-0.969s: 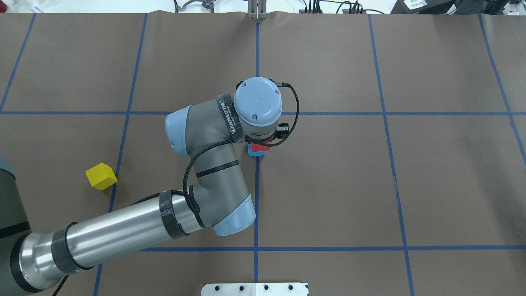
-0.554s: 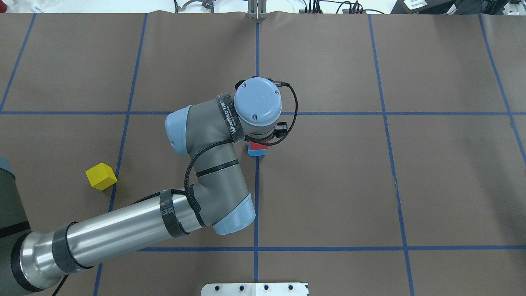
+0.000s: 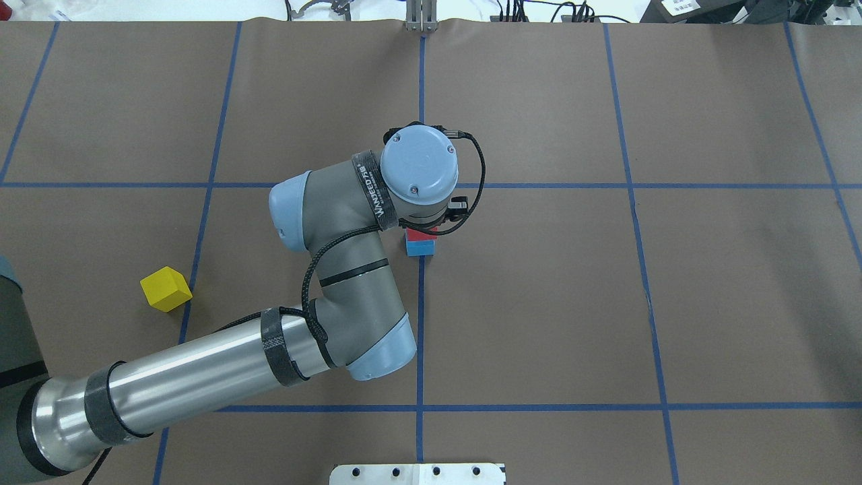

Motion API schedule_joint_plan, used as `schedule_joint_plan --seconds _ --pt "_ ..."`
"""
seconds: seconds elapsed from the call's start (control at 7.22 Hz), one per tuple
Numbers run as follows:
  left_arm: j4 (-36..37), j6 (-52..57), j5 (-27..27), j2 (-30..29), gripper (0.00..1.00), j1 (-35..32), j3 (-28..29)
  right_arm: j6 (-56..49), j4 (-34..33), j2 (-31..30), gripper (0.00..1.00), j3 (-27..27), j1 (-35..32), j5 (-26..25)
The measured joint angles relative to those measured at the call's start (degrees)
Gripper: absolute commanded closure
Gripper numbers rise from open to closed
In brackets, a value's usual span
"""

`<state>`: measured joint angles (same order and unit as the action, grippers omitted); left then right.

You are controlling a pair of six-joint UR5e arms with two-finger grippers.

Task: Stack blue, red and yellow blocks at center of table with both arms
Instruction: 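Lower the red cube onto the blue cube and open the left gripper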

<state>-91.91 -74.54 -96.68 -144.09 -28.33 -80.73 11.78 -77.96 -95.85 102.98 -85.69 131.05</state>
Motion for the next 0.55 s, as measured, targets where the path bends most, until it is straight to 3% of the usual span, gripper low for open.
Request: schedule_joint_plan --seconds 0.55 --pt "-1.15 2.48 0.07 0.39 1.00 -0.11 0.46 0.00 0.00 0.02 0.00 -0.06 0.00 0.00"
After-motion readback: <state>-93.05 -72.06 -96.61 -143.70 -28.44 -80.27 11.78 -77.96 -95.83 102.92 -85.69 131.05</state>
